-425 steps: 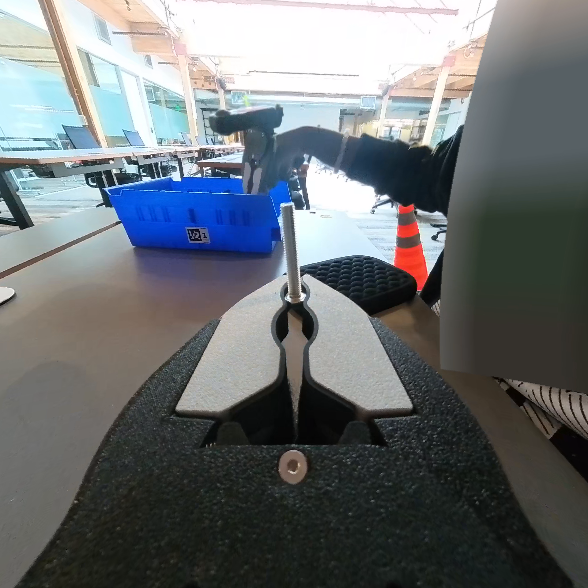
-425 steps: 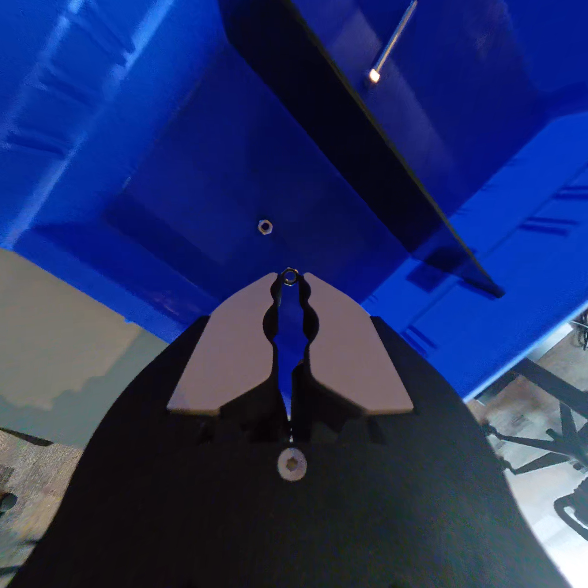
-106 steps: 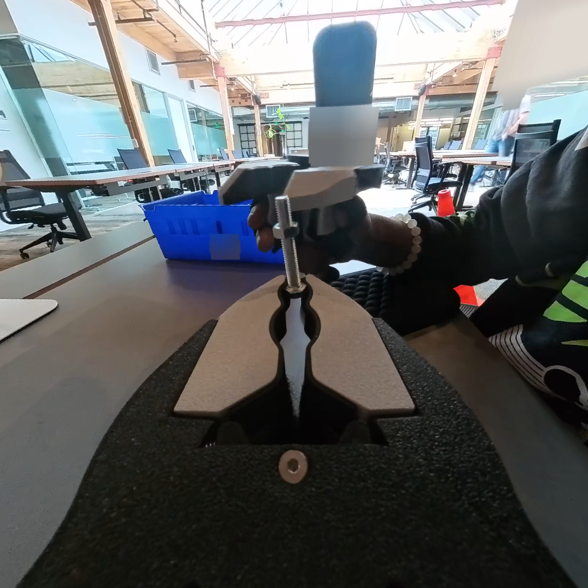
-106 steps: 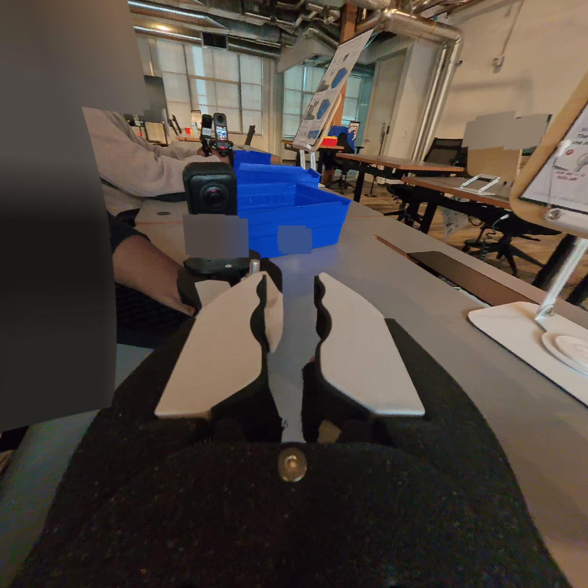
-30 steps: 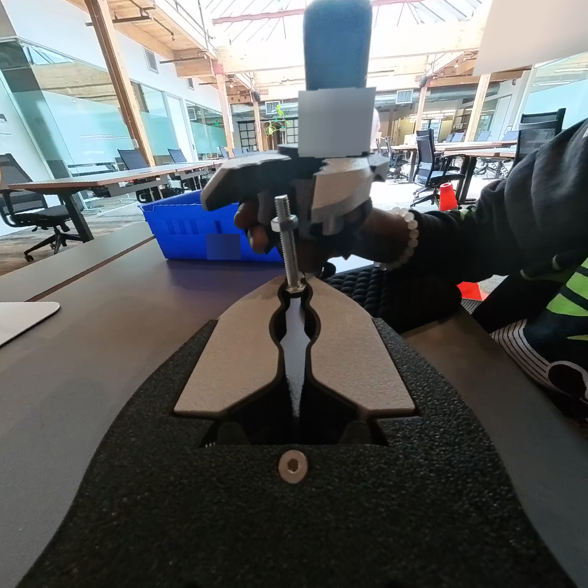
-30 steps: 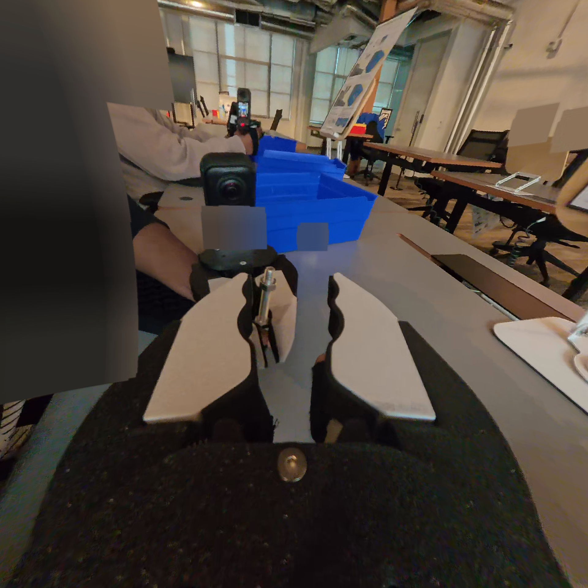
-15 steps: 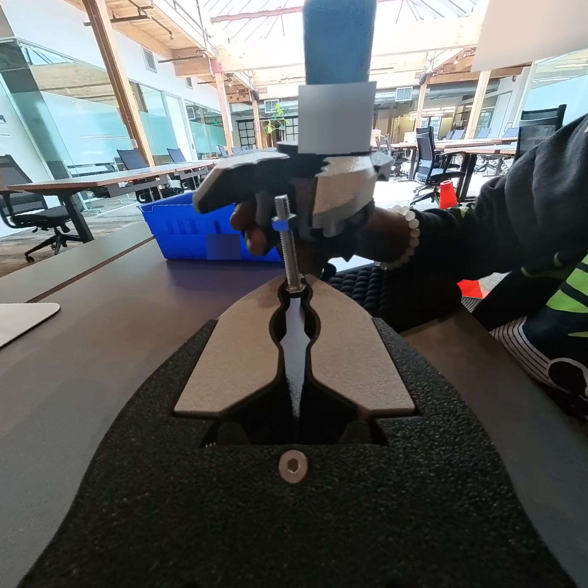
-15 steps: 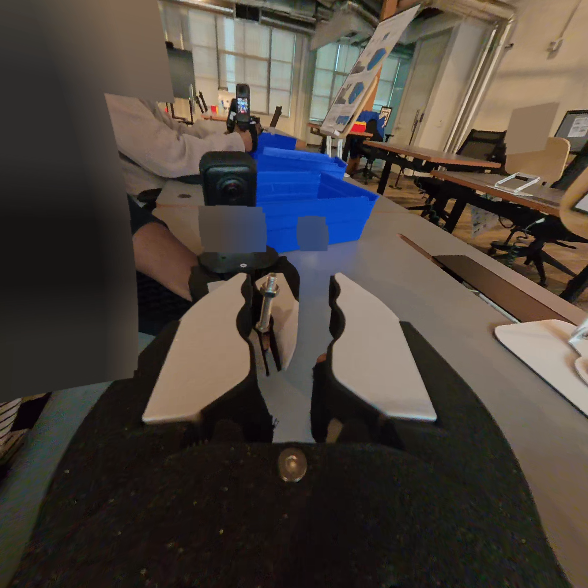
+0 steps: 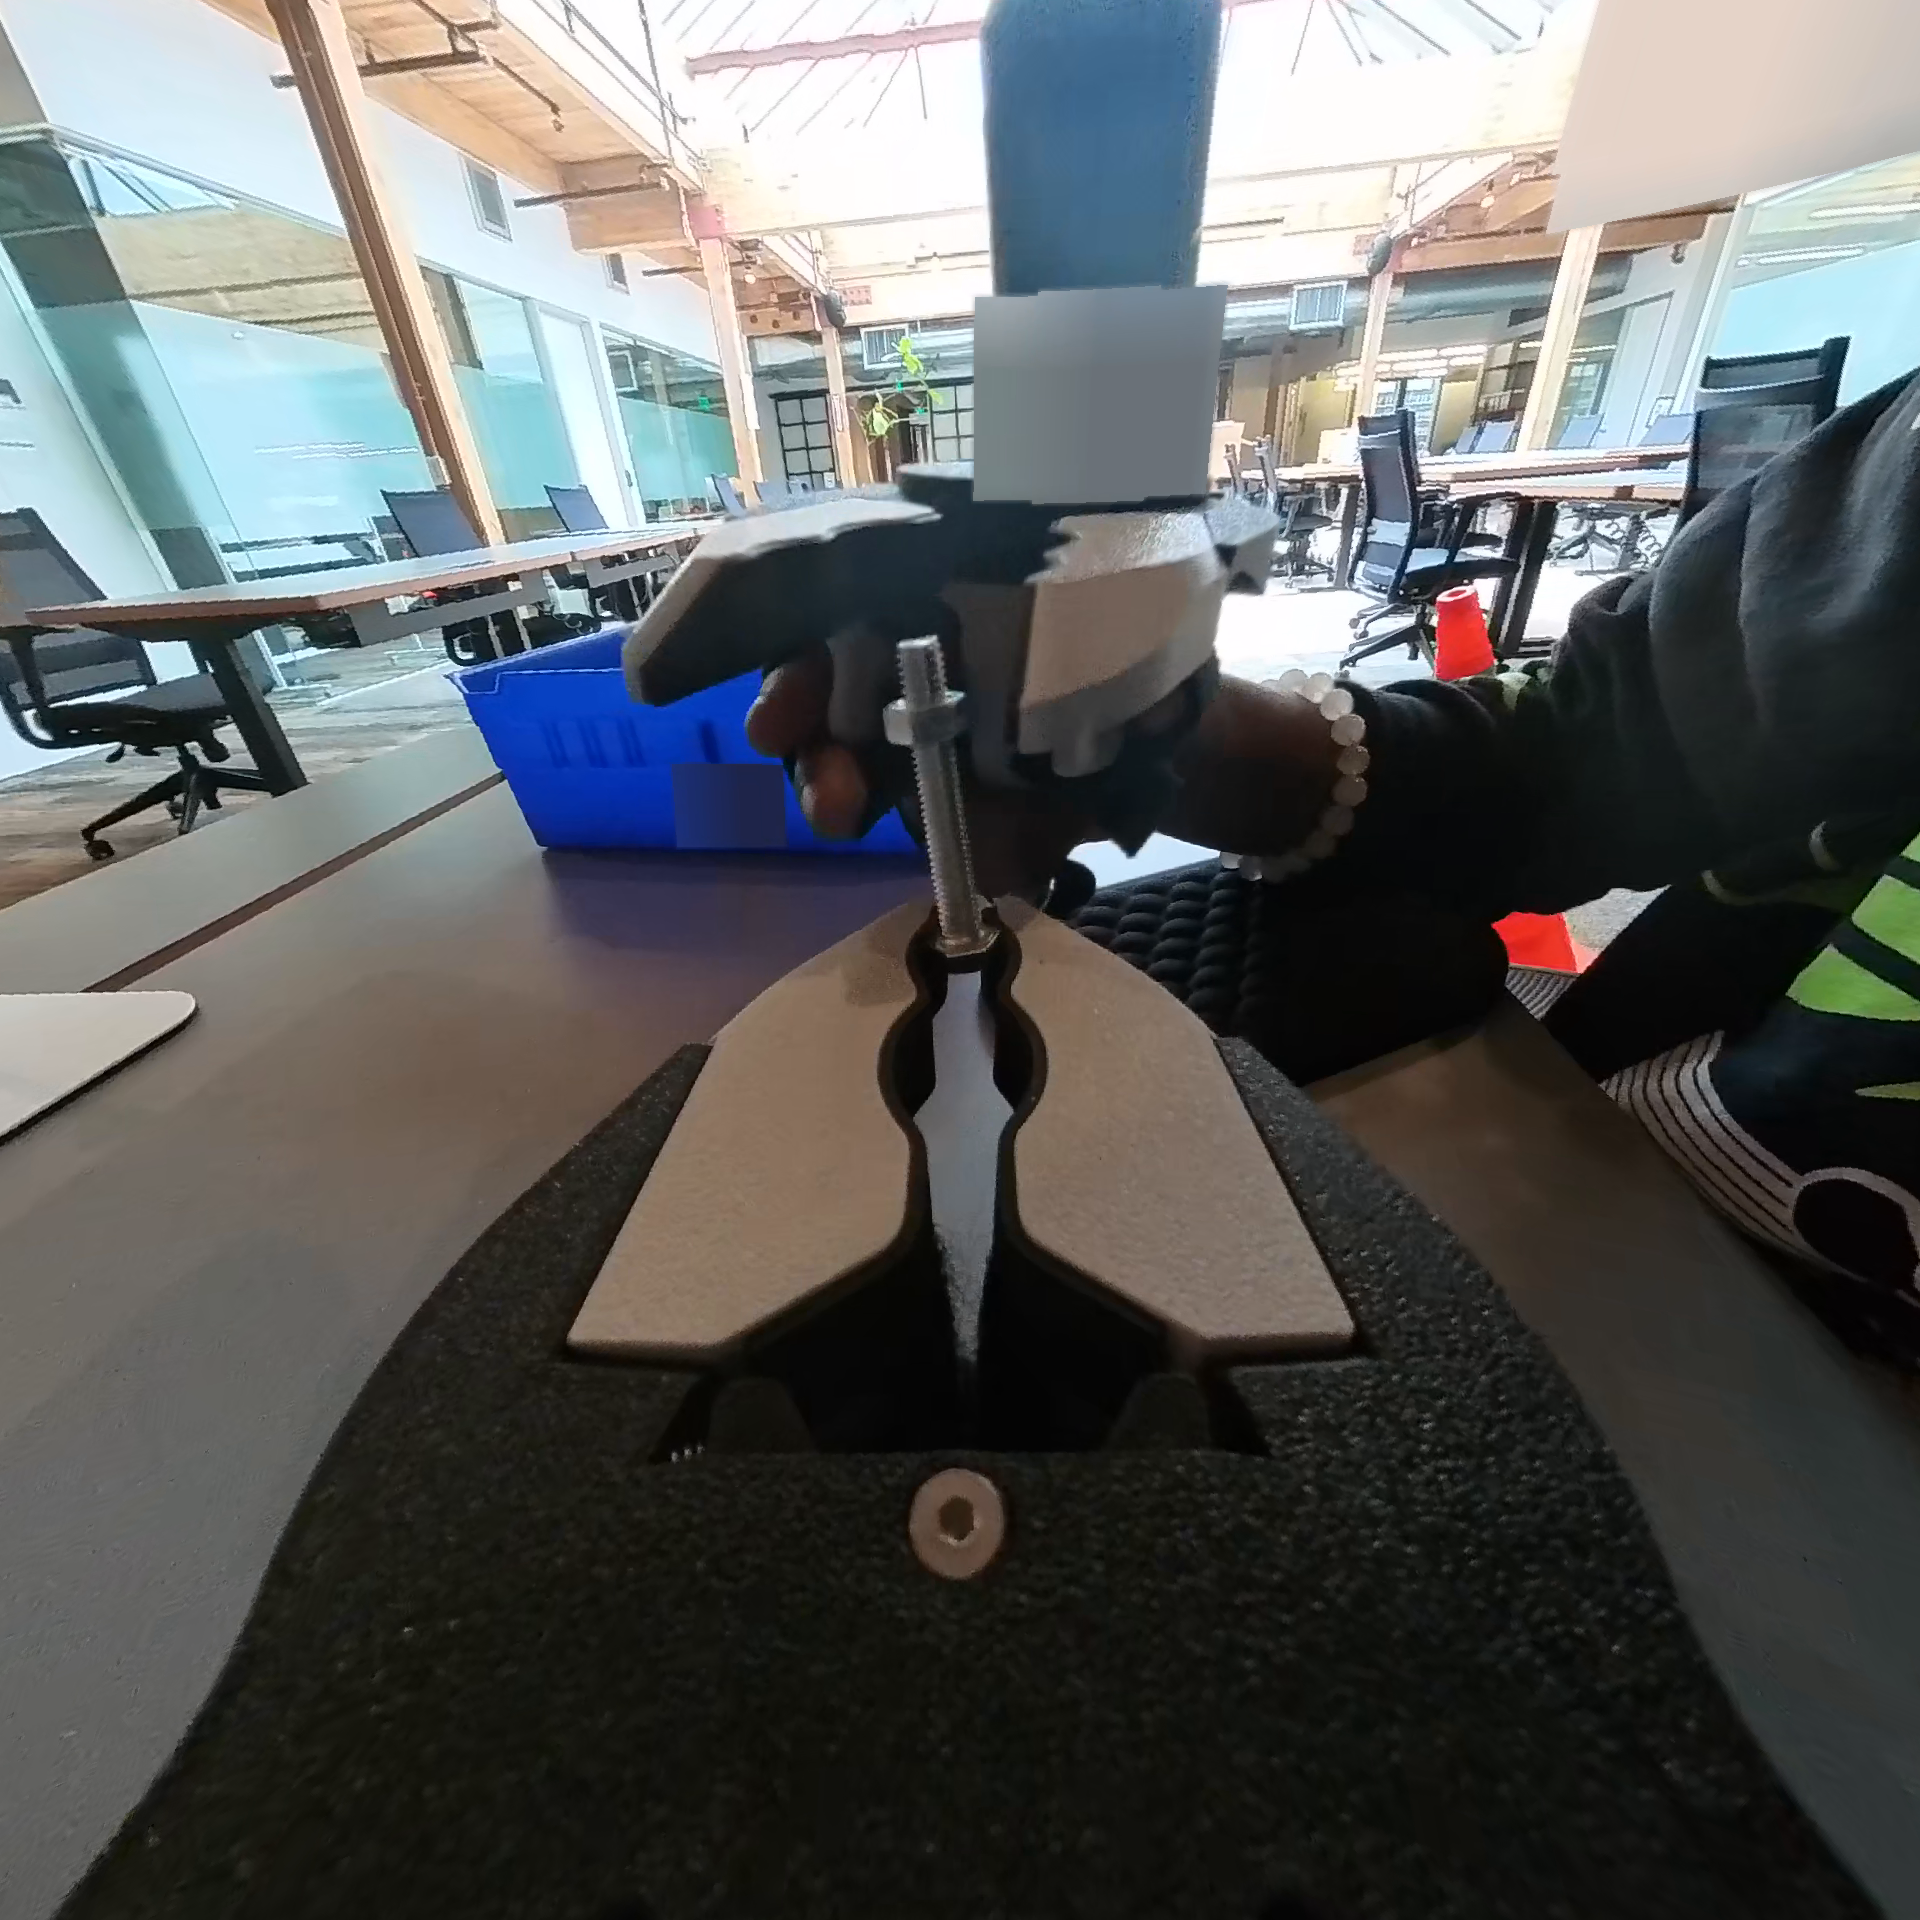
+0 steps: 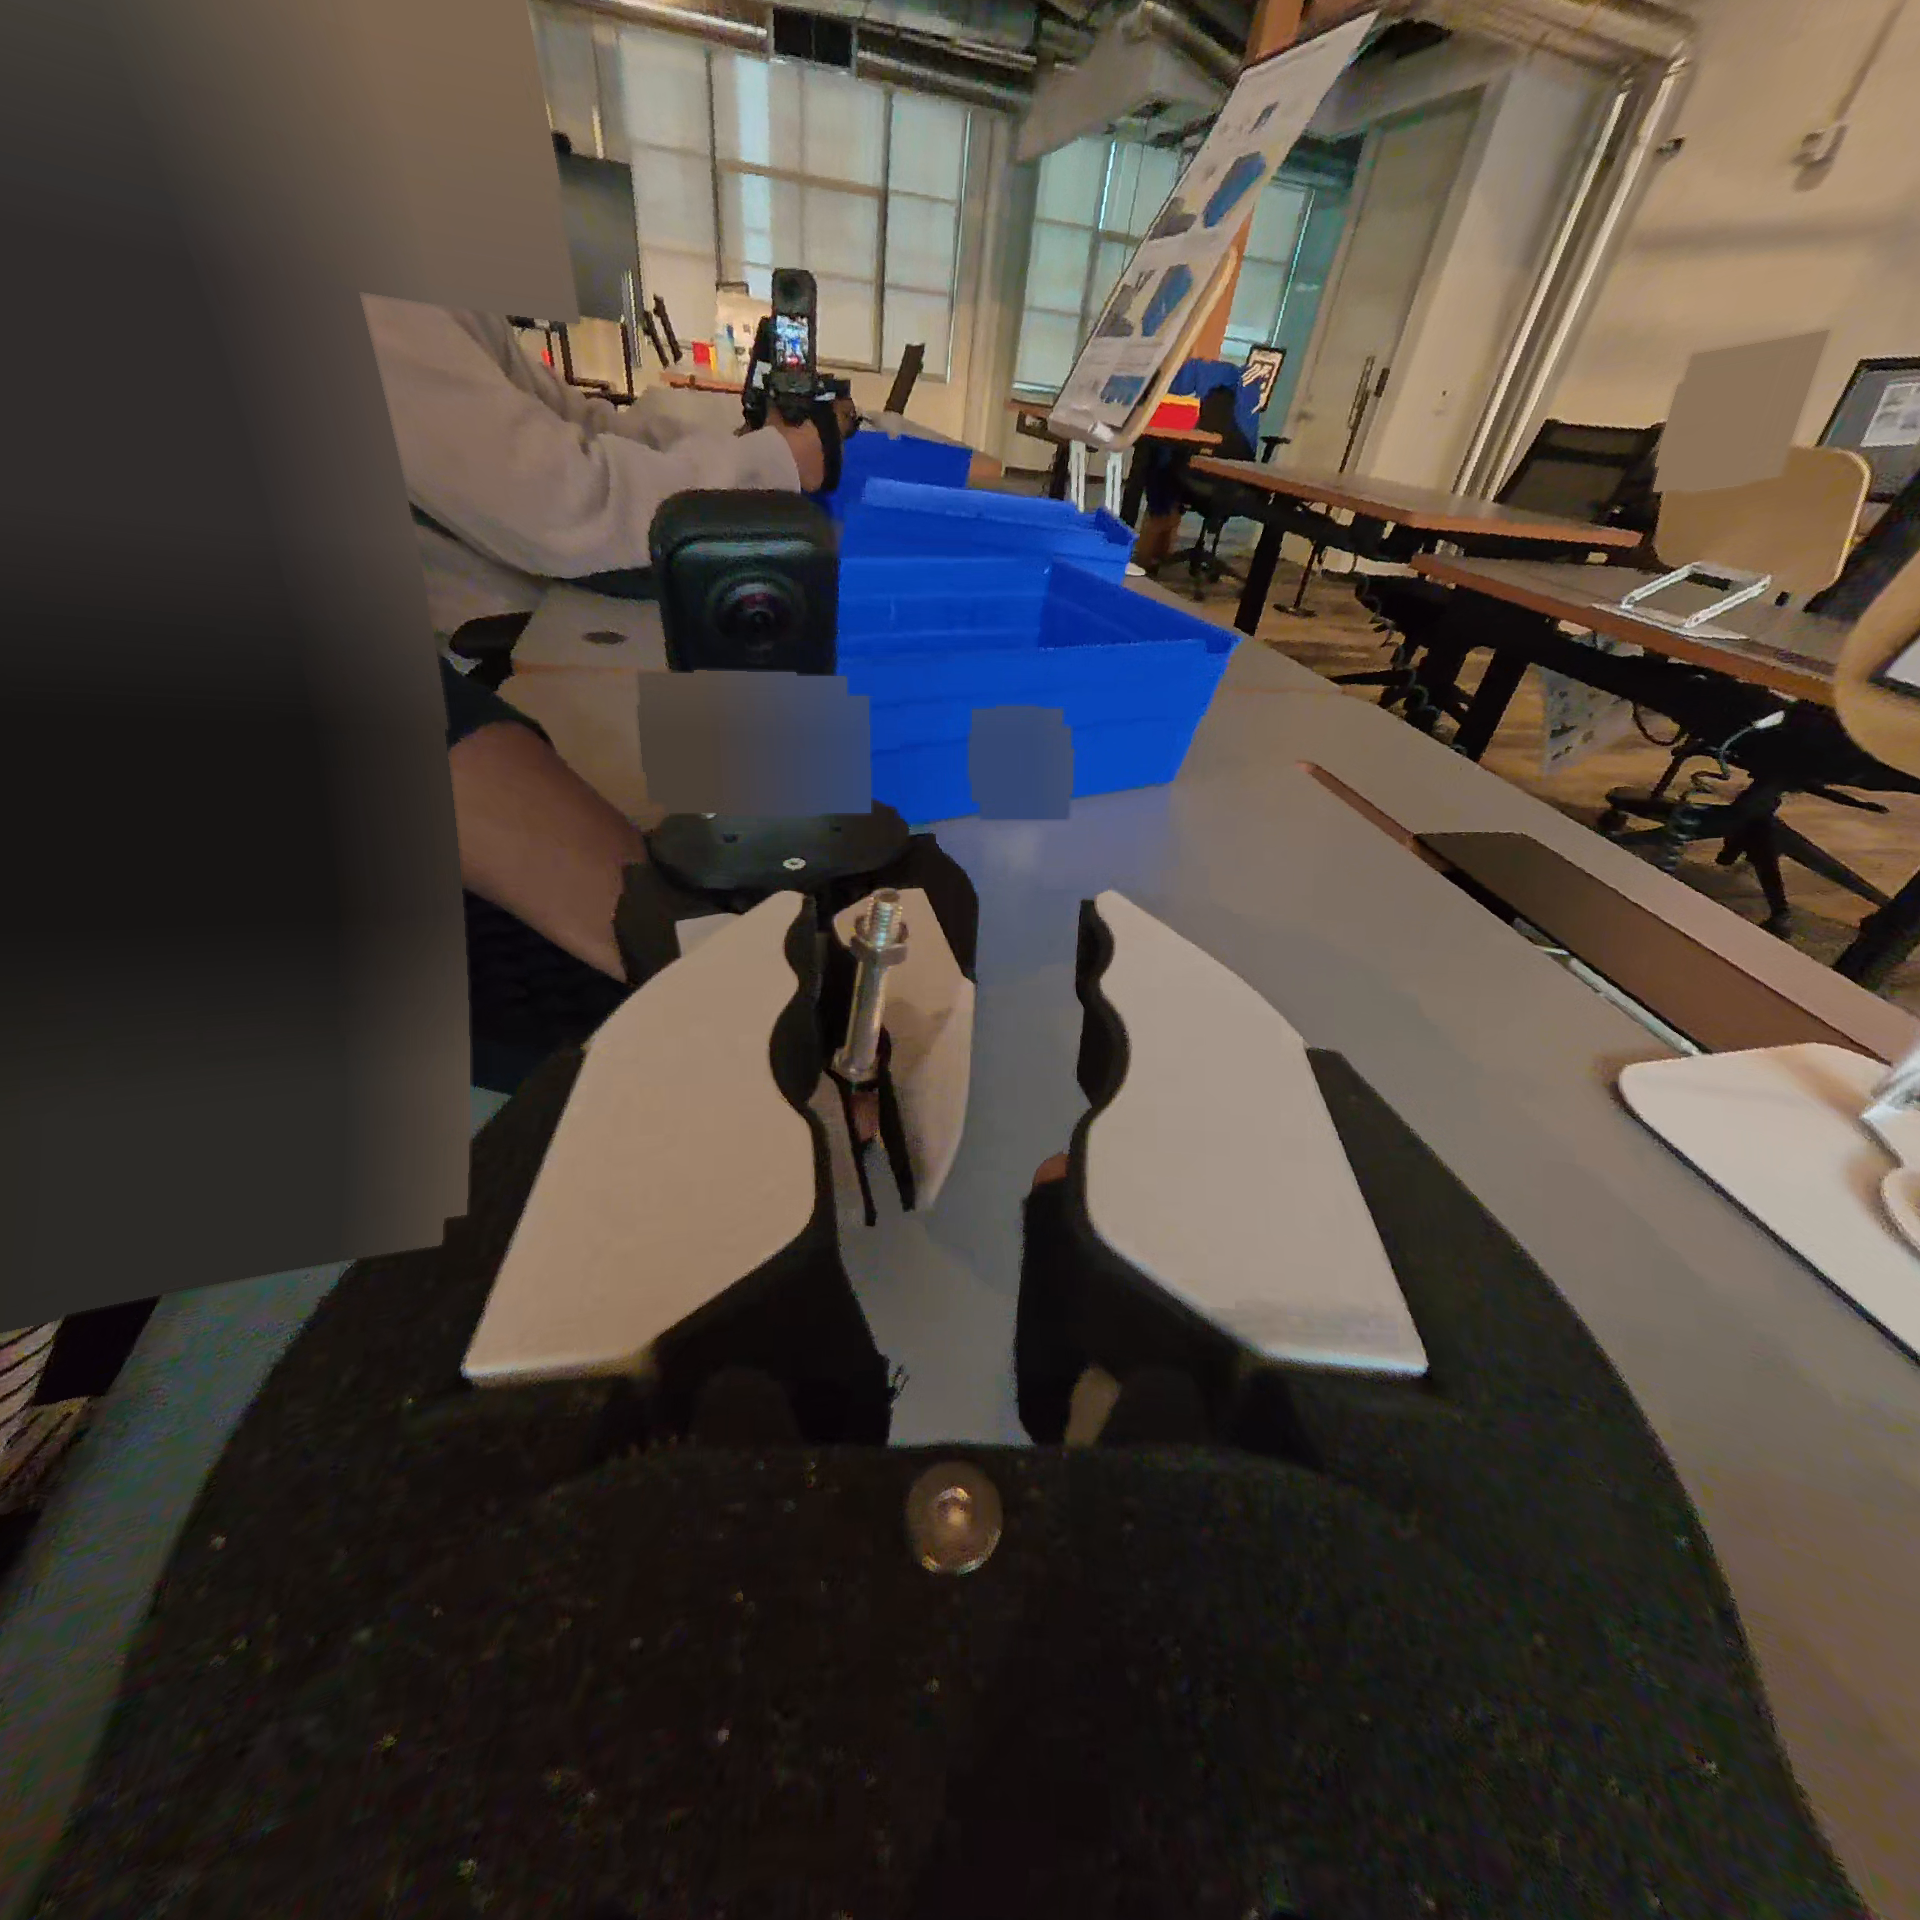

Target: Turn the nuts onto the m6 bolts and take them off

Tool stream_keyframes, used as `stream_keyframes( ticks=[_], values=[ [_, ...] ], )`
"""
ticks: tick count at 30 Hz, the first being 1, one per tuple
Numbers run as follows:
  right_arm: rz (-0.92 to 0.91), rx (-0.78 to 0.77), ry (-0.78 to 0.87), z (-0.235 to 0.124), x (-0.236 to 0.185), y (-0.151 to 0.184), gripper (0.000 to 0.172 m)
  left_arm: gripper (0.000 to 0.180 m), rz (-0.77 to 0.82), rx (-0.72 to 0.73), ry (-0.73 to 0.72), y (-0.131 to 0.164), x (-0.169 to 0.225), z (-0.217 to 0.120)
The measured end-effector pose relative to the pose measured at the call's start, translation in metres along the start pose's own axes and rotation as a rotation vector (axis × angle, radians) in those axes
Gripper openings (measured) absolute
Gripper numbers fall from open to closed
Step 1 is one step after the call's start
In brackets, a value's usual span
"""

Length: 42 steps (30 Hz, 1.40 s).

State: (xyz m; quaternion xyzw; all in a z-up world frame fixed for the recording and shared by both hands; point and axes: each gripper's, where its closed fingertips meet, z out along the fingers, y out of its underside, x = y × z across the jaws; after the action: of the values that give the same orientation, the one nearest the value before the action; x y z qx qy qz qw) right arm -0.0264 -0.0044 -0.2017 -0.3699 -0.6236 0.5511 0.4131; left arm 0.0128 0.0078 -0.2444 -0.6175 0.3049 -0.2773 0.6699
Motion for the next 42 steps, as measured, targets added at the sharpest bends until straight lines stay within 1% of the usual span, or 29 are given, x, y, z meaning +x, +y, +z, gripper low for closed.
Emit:
stream_keyframes(
  ticks=[4,5,8,10,15,18,19,20,22,25,28,30,32,34,36,38,42],
  values=[
    [0.008,-0.005,0.024,-0.009,0.01,0.004,0.047,0.006,-0.006,0.005,-0.003,-0.001,-0.001,0.0],
    [0.013,0.003,0.039,-0.014,0.014,0.004,0.044,0.006,-0.012,0.01,-0.004,-0.001,-0.001,-0.001],
    [0.027,0.029,0.049,-0.023,0.02,0.004,0.042,0.006,-0.008,0.007,-0.002,-0.001,-0.001,-0.001],
    [0.034,0.042,0.019,-0.019,0.013,0.0,0.043,0.006,-0.005,0.004,-0.001,0.0,0.0,0.0],
    [0.01,0.003,-0.003,0.0,0.002,0.001,0.047,0.006,0.0,0.0,0.0,0.0,0.0,0.0],
    [0.012,0.002,0.014,-0.007,0.01,0.004,0.049,0.006,0.002,0.002,0.0,0.0,0.001,0.0],
    [0.019,0.007,0.016,-0.011,0.012,0.005,0.049,0.006,-0.002,0.005,-0.001,-0.001,0.0,-0.001],
    [0.023,0.011,0.04,-0.016,0.018,0.006,0.045,0.006,-0.004,0.009,0.0,-0.001,0.0,-0.001],
    [0.033,0.019,0.052,-0.022,0.022,0.007,0.045,0.006,-0.003,0.007,-0.001,-0.001,0.0,-0.001],
    [0.04,0.051,0.005,-0.015,0.011,-0.002,0.046,0.006,-0.002,0.004,-0.001,0.0,0.0,-0.001],
    [0.005,0.025,-0.018,-0.003,0.001,-0.003,0.049,0.006,0.001,0.003,0.0,0.0,0.001,-0.001],
    [-0.002,0.012,0.002,-0.002,0.004,-0.001,0.049,0.006,0.005,0.0,0.002,0.0,0.001,0.0],
    [0.004,0.013,0.015,-0.009,0.011,0.001,0.051,0.006,0.002,0.003,0.001,0.0,0.001,-0.001],
    [0.015,0.023,0.053,-0.019,0.021,0.003,0.045,0.005,-0.007,0.01,-0.002,-0.001,0.0,-0.001],
    [0.02,0.049,0.064,-0.024,0.024,0.001,0.044,0.006,-0.004,0.007,-0.001,-0.001,0.0,-0.001],
    [0.024,0.071,0.026,-0.02,0.016,-0.006,0.045,0.006,-0.001,0.003,0.001,0.0,0.001,-0.001],
    [-0.027,0.025,-0.015,-0.002,-0.001,-0.005,0.048,0.006,0.002,0.002,0.001,0.0,0.001,-0.001]
  ],
)
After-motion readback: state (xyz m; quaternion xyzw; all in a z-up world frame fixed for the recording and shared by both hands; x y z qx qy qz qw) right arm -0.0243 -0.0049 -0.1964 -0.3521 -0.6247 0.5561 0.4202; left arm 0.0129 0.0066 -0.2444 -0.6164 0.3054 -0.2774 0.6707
